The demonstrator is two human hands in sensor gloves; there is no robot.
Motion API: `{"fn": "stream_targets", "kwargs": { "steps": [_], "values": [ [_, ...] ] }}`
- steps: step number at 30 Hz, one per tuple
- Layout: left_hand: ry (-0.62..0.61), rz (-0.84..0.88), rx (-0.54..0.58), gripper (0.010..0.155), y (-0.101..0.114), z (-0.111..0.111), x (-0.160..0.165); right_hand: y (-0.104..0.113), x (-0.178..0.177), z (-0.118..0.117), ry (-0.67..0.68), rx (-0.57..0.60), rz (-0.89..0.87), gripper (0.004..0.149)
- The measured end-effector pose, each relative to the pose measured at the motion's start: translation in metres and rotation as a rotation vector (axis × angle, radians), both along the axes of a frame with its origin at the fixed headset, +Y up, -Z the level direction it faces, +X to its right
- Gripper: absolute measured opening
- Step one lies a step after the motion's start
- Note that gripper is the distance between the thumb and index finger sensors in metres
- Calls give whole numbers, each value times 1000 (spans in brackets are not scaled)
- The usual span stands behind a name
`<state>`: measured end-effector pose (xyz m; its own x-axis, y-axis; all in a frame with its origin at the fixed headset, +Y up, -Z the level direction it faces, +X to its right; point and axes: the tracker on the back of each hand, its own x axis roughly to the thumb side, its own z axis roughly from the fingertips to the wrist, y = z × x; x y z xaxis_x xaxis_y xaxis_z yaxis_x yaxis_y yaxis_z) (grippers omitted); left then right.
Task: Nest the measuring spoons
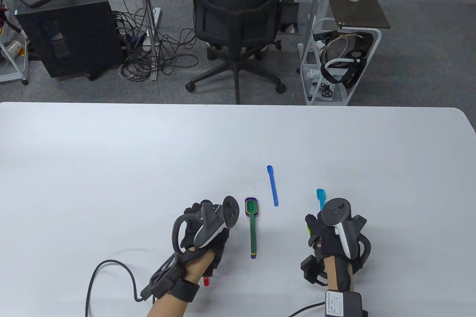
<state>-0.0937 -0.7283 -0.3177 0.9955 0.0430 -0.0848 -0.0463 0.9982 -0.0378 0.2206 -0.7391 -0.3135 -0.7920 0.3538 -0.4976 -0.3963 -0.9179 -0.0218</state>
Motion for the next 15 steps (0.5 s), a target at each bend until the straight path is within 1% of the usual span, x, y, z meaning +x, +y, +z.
{"fn": "stream_targets", "kwargs": {
  "steps": [2,5,8,9,10,11,13,15],
  "values": [
    [21,-20,10,49,4,2,-15,1,4,1,-16,10,-12,55],
    [42,13,-12,49,4,5,-39,-1,7,-1,-33,5,-19,54],
    [57,103,-33,47,-11,8,-60,-6,5,-2,-39,-35,55,51],
    [59,102,-72,47,-16,6,-66,-9,5,-3,-39,-52,64,50],
    [70,107,-112,47,-17,5,-69,-11,4,-3,-41,-62,65,50],
    [80,119,-124,47,-18,4,-71,-12,4,-3,-48,-68,70,50],
    [74,117,-101,47,-18,1,-70,-13,6,-5,-60,-74,96,50],
    [73,103,-107,47,-17,0,-69,-15,9,-10,-86,-98,130,50]
  ]
}}
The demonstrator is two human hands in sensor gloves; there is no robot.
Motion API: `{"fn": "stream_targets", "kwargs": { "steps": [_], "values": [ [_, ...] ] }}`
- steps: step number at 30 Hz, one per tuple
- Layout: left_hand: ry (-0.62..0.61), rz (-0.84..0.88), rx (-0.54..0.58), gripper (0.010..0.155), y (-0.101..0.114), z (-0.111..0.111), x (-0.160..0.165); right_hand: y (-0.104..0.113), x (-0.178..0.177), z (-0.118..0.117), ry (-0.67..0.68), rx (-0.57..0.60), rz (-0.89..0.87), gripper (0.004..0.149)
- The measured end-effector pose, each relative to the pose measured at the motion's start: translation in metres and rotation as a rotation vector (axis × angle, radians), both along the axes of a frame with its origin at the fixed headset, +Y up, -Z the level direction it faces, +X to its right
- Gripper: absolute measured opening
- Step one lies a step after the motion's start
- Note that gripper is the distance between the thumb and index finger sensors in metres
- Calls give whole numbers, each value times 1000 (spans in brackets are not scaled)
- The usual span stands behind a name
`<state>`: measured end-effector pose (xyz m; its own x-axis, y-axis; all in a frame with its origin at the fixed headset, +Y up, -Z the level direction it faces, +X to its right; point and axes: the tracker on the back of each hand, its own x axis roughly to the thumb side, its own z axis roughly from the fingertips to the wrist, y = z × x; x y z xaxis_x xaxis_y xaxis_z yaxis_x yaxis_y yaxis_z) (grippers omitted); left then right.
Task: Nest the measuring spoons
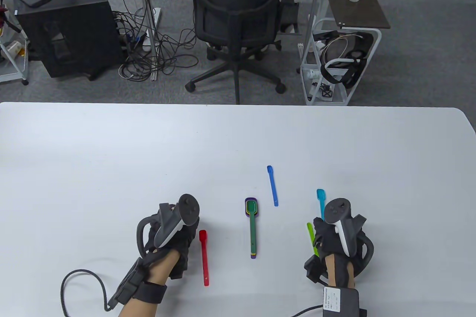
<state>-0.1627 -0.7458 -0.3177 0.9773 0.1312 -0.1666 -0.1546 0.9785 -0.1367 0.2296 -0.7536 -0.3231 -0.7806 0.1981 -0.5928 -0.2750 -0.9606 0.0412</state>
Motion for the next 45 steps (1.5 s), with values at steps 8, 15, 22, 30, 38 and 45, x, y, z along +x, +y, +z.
{"fn": "stream_targets", "kwargs": {
  "steps": [8,15,22,30,38,45],
  "values": [
    [-21,1,17,48,4,2,-2,-22,8,-39,-40,-142,169,54],
    [-1,-20,-15,47,-3,-4,-2,-25,-3,-57,-25,-163,251,57],
    [-46,-38,0,47,-2,-4,8,-27,-12,-61,-5,-200,352,54],
    [-42,-32,3,47,-1,-2,5,-27,-11,-56,15,-177,364,41],
    [-33,-22,0,47,-1,0,1,-28,-3,-50,4,-103,303,42],
    [-39,-23,7,47,-1,-1,2,-25,-3,-44,9,-67,255,42]
  ]
}}
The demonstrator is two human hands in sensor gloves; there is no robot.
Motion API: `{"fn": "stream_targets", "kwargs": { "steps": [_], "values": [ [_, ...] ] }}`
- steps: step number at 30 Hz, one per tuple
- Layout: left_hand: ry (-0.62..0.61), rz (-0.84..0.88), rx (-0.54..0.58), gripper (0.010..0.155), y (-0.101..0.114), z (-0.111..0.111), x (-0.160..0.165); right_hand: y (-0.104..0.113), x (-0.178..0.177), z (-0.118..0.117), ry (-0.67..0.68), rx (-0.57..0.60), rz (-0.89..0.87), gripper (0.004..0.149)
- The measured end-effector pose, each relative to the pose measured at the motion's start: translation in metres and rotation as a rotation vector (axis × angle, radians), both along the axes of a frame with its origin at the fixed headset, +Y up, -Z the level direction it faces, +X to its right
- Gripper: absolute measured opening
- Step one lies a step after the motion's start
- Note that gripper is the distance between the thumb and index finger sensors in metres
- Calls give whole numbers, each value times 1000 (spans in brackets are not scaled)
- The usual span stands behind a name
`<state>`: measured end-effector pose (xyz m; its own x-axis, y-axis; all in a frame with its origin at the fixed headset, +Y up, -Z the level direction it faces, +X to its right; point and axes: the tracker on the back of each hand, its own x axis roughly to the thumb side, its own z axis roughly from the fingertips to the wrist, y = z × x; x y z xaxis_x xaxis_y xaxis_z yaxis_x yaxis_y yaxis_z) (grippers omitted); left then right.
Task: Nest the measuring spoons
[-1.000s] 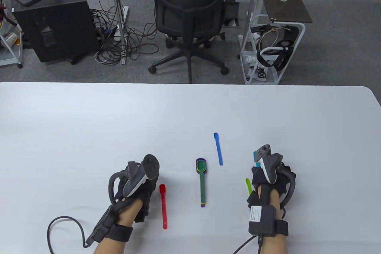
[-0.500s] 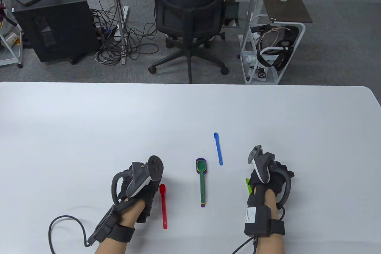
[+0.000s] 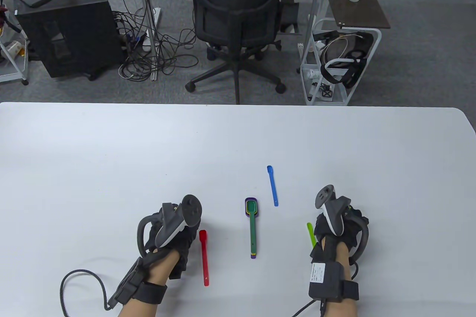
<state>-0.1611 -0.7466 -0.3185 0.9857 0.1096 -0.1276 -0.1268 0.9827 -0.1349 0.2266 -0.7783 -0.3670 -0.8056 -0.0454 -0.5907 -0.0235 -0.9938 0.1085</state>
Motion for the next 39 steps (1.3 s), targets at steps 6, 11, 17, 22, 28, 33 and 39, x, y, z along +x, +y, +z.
{"fn": "stream_targets", "kwargs": {
  "steps": [6,11,17,22,28,33,39],
  "values": [
    [3,3,-5,48,0,-1,-1,21,-29,13,107,104,-34,42],
    [6,3,-10,48,0,-1,-1,25,-61,19,193,104,-181,42],
    [6,3,-12,48,0,-2,-1,27,-103,26,294,100,-141,42],
    [18,0,-33,48,-2,-4,-3,29,-131,35,340,96,-158,42],
    [18,-6,-52,48,-5,-5,-1,23,-160,41,373,69,-64,42],
    [6,-11,-51,49,-3,-3,3,21,-171,45,397,63,-10,41],
    [-2,-22,-64,48,-6,-3,8,13,-174,39,379,40,23,41]
  ]
}}
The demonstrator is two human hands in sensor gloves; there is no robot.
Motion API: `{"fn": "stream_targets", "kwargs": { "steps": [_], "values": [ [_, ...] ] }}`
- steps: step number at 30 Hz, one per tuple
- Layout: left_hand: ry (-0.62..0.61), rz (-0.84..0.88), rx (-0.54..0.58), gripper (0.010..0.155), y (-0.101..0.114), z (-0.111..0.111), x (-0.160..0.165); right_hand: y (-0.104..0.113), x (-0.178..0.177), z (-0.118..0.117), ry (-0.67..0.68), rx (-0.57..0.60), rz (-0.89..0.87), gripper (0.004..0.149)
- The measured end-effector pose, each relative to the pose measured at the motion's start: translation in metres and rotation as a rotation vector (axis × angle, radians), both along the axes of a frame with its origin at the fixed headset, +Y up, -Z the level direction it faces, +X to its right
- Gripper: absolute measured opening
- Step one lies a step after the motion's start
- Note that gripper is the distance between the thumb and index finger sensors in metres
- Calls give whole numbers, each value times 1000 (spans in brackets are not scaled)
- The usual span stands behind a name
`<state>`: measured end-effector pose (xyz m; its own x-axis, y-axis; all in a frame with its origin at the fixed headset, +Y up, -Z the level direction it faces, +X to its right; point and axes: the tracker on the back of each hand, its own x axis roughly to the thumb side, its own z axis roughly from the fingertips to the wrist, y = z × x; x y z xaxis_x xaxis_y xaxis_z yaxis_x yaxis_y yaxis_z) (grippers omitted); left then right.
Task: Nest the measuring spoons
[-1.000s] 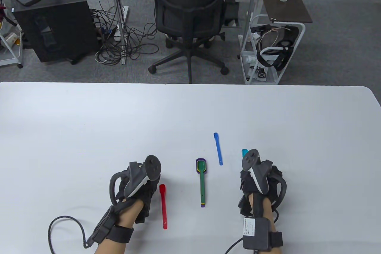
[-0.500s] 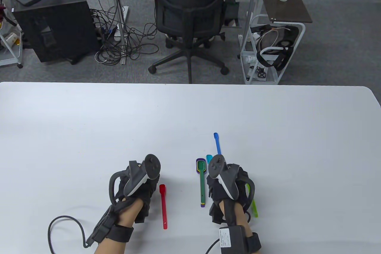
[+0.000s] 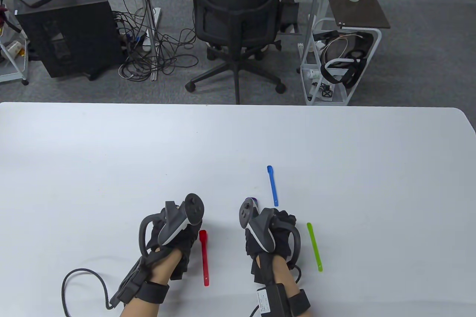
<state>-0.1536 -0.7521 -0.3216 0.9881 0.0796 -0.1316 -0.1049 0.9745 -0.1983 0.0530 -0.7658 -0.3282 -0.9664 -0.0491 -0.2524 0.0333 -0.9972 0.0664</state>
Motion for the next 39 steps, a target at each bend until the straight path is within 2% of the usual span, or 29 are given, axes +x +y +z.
{"fn": "stream_targets", "kwargs": {
  "steps": [23,32,36,39],
  "values": [
    [-22,-33,0,49,5,-1,10,-11,-8,-4,9,12,23,40],
    [-25,4,-1,52,7,5,10,-1,12,-7,-30,55,-47,46],
    [-31,-133,43,53,7,12,14,8,30,-7,-69,118,11,50],
    [-27,-68,17,54,5,13,15,14,45,-7,-91,165,54,51]
  ]
}}
